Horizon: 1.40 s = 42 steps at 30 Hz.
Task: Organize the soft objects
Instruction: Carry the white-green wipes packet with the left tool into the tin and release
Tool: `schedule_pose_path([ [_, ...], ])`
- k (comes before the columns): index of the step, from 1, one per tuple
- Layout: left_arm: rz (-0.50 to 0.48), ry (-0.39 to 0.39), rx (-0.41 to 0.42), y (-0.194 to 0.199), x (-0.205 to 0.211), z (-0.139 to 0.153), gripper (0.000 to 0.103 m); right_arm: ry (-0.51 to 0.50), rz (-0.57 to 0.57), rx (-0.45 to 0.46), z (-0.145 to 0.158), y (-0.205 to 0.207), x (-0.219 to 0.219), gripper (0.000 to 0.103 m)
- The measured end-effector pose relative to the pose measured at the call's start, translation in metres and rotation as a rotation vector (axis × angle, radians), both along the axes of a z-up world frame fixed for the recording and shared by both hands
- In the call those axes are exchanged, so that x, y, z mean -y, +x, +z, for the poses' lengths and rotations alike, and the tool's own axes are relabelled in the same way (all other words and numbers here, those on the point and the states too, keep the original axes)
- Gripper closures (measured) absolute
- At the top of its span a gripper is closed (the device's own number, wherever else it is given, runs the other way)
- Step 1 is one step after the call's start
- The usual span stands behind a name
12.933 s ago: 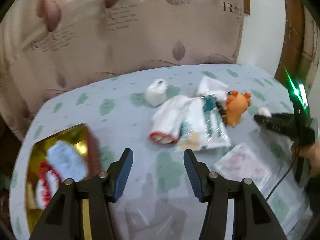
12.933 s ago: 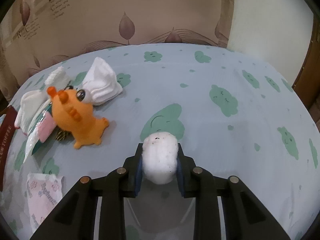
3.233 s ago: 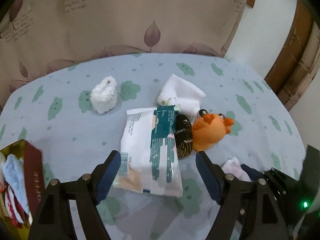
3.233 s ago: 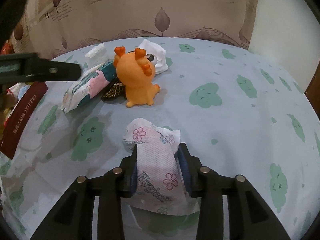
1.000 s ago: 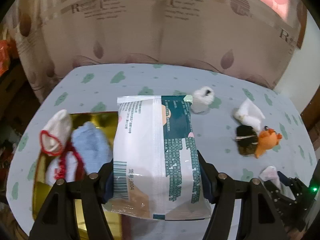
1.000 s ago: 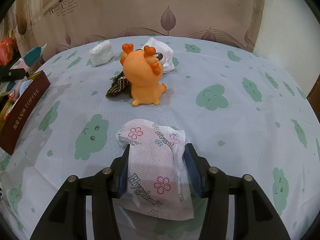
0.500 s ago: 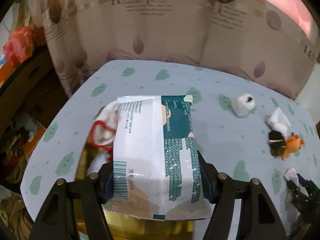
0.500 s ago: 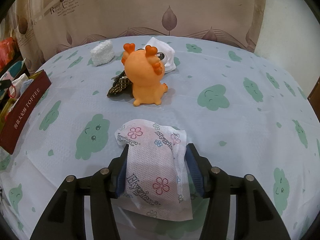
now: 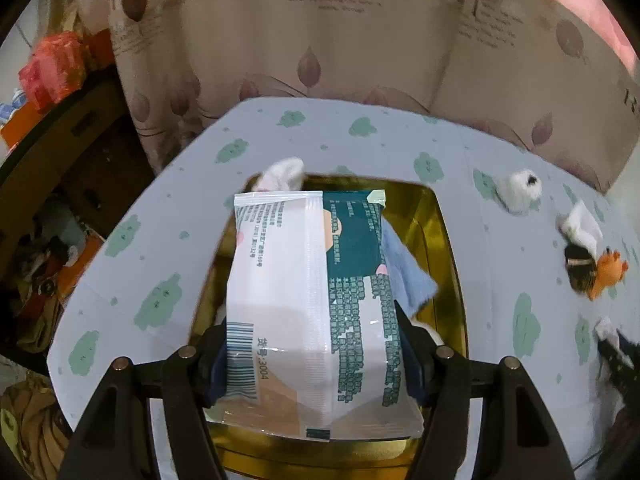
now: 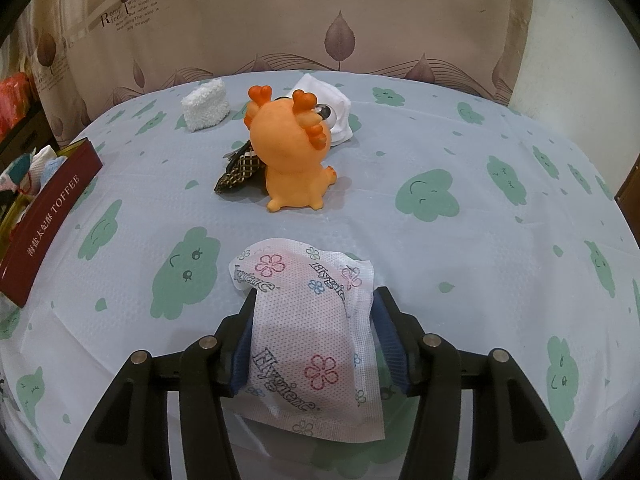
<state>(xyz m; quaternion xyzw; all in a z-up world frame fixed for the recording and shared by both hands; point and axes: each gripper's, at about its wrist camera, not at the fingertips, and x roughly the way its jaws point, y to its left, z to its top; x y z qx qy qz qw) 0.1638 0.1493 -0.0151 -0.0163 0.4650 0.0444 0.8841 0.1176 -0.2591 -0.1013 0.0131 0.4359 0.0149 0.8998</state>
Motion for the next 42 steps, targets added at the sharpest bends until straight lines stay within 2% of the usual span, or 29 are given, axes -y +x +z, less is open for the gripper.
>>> schedule_pose_path([
  [12,-0.064,0.032,-0.039,-0.003,0.016,-0.028,0.033,0.000,0.000,0.000,0.000,0.000,0.000,0.051],
  [19,-0.071,-0.042,-0.073,-0.005,0.010,-0.034,0.032,-0.002,0.000,-0.001,0.000,0.000,-0.001,0.050],
  [26,-0.114,-0.021,-0.118,-0.005,0.012,-0.036,0.029,-0.003,0.000,-0.001,0.000,0.000,-0.001,0.049],
  [29,-0.120,-0.006,-0.101,-0.007,0.013,-0.032,0.029,-0.003,0.000,-0.001,0.000,0.000,-0.001,0.049],
  [34,-0.124,-0.023,-0.039,-0.013,0.011,-0.015,0.029,-0.004,0.001,-0.002,0.000,0.000,-0.001,0.049],
  [42,-0.083,0.051,0.089,-0.029,-0.004,0.011,0.029,-0.006,0.000,-0.002,0.000,0.000,-0.002,0.049],
])
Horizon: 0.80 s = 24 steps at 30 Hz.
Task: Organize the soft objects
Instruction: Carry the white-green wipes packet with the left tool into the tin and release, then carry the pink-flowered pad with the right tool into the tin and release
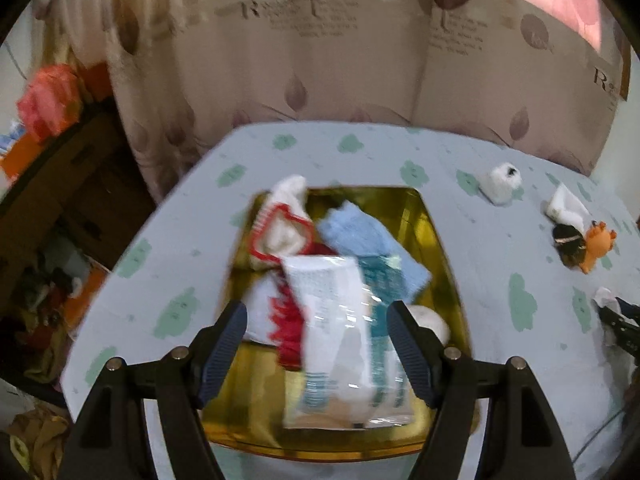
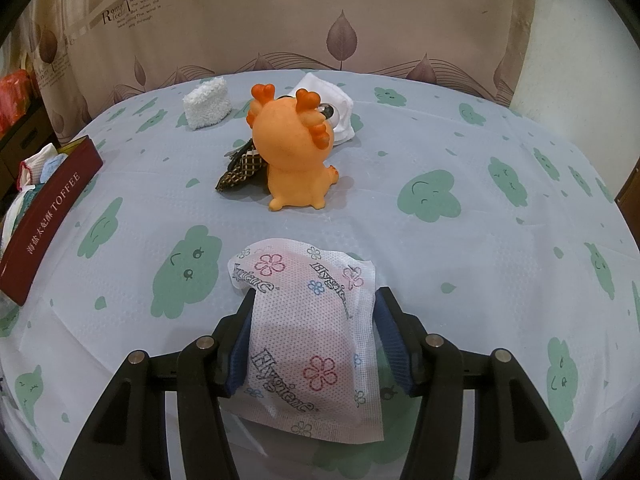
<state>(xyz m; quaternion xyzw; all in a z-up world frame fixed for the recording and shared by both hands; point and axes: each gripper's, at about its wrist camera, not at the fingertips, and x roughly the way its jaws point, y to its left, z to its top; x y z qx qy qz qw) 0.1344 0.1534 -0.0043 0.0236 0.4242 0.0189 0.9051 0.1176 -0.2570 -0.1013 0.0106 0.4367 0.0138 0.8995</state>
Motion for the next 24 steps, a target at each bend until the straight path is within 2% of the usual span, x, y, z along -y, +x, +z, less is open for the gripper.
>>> schedule_pose_path([
  [4,0.035,0.042,0.032,-0.006,-0.017,0.003,0.029,0.001,0.001,0.000,0.000,0.000,0.000,0.051],
  [7,0.066,0.040,0.030,-0.009,-0.033,-0.001,0.029,-0.011,0.005,0.003,0.001,0.000,-0.002,0.058],
  [9,0.085,0.033,0.027,-0.011,-0.042,-0.004,0.029,-0.021,0.011,0.010,0.002,-0.002,-0.004,0.067],
  [14,0.137,0.001,0.028,-0.017,-0.067,-0.010,0.029,-0.022,0.012,0.010,0.003,-0.004,-0.005,0.079],
  [20,0.185,-0.030,0.038,-0.022,-0.091,-0.017,0.029,-0.020,-0.021,0.001,0.007,-0.003,-0.009,0.082],
  [24,0.196,-0.018,0.060,-0.025,-0.099,-0.017,0.029,-0.025,-0.031,0.007,0.015,-0.005,-0.016,0.082],
])
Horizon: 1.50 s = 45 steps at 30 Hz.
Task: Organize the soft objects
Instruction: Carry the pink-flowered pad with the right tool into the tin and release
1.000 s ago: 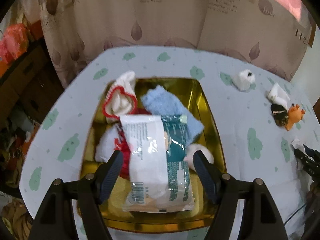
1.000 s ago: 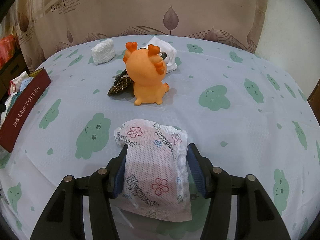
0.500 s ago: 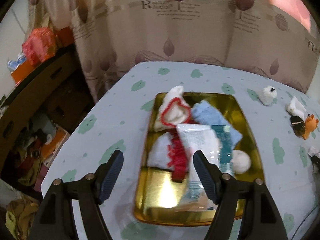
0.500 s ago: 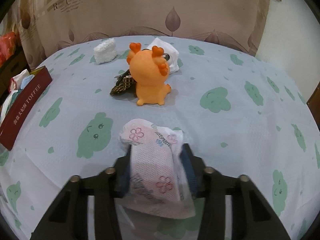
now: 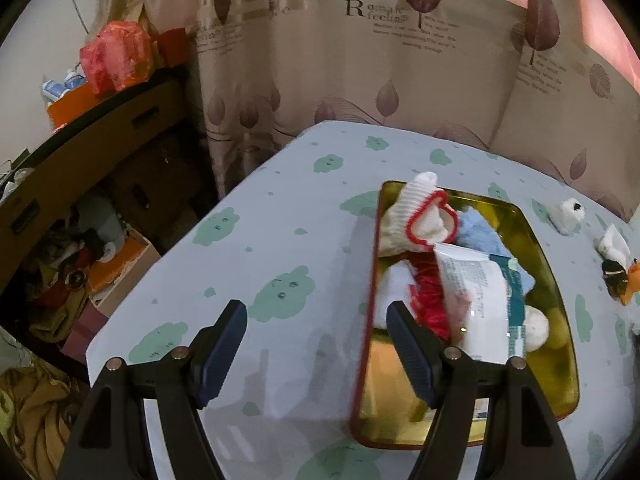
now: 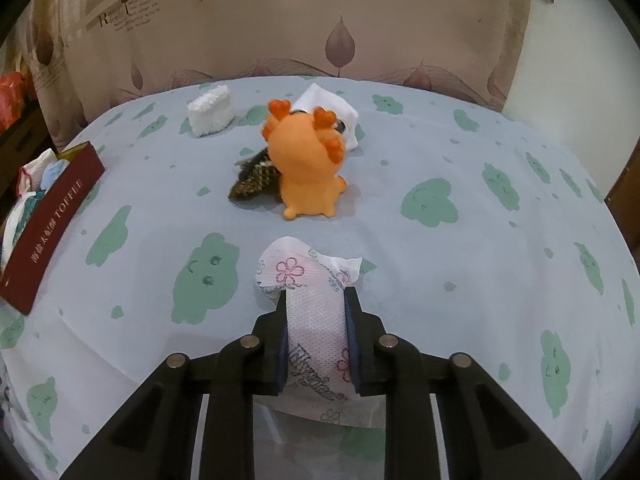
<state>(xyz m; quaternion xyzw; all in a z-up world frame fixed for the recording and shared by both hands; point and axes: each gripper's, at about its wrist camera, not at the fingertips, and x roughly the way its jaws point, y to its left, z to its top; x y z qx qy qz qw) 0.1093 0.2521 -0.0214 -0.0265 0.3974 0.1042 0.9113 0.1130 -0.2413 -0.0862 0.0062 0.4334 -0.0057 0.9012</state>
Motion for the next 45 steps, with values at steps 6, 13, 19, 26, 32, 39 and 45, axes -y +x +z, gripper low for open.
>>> schedule_pose_path([
  [6,0.028,-0.051,0.009,0.000,-0.013,0.002,0.029,0.002,0.020,0.016,0.015,-0.001,-0.015,0.082],
  [13,0.073,-0.077,0.032,-0.002,-0.022,0.007,0.029,0.014,0.129,0.048,0.037,0.000,-0.066,0.082],
  [19,0.083,-0.098,0.033,-0.003,-0.026,0.007,0.029,0.044,0.278,0.070,0.051,0.003,-0.133,0.082],
  [26,0.124,-0.082,0.051,-0.006,-0.034,0.009,0.029,0.060,0.441,0.065,0.059,0.003,-0.213,0.082],
  [32,0.182,-0.131,0.057,-0.009,-0.051,0.009,0.029,0.105,0.564,0.064,0.068,0.005,-0.276,0.082],
  [39,0.272,-0.196,0.063,-0.013,-0.075,0.008,0.029,0.104,0.707,0.028,0.065,0.010,-0.351,0.082],
  [45,0.307,-0.231,0.059,-0.014,-0.088,0.005,0.029,0.034,0.765,0.010,0.056,0.013,-0.392,0.082],
])
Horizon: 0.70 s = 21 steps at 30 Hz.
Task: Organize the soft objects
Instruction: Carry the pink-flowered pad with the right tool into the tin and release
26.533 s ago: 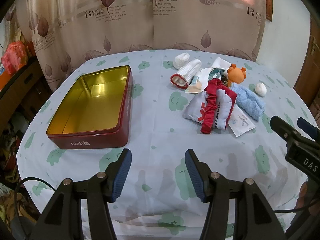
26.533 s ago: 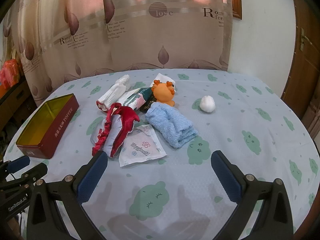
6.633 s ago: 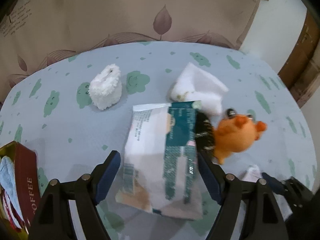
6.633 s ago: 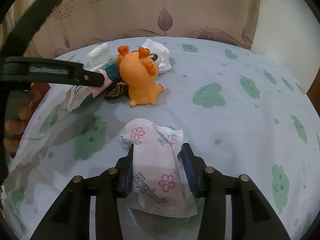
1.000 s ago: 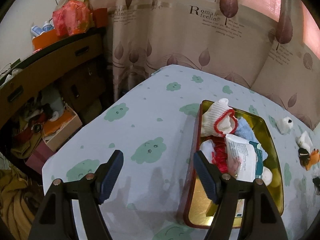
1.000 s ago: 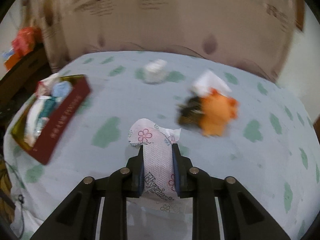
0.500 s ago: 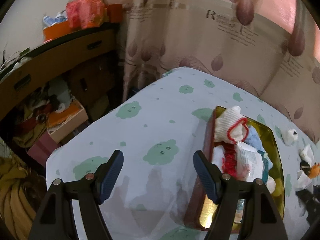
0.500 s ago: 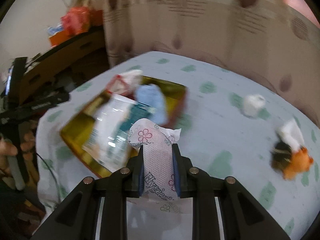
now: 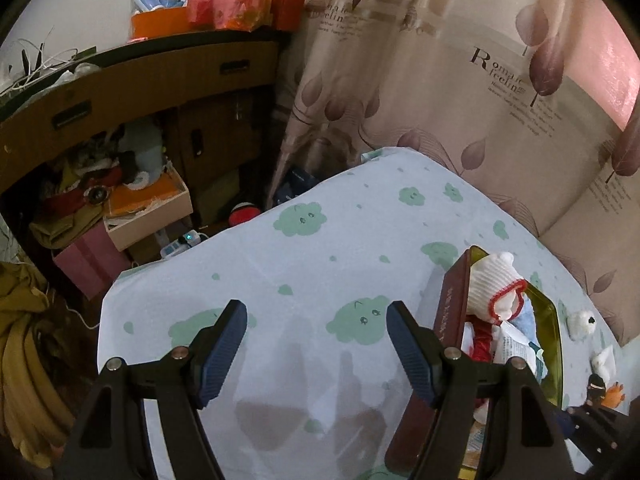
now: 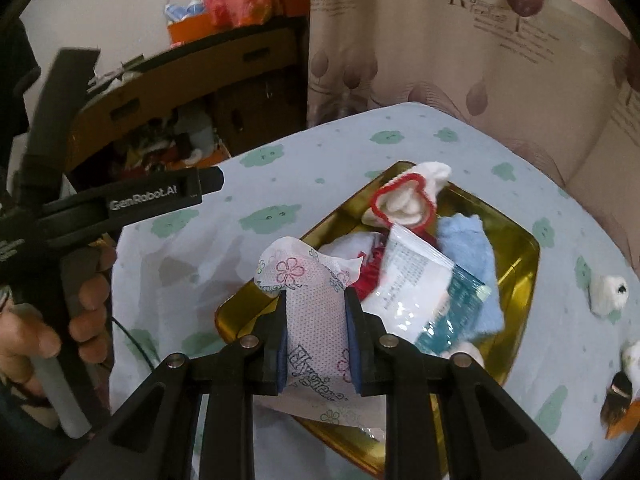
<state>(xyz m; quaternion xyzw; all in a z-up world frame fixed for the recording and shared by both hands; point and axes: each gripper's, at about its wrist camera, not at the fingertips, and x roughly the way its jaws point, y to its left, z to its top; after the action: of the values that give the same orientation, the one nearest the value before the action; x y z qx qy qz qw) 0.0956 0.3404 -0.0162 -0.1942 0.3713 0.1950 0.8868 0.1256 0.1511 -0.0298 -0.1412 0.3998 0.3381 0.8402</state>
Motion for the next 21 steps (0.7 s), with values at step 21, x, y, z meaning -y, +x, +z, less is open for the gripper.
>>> schedule_pose_path([
  [21,-0.011,-0.018,-0.002,-0.002,0.001,-0.002,0.029,0.024,-0.006,-0.039,-0.013,0.004,0.000,0.042],
])
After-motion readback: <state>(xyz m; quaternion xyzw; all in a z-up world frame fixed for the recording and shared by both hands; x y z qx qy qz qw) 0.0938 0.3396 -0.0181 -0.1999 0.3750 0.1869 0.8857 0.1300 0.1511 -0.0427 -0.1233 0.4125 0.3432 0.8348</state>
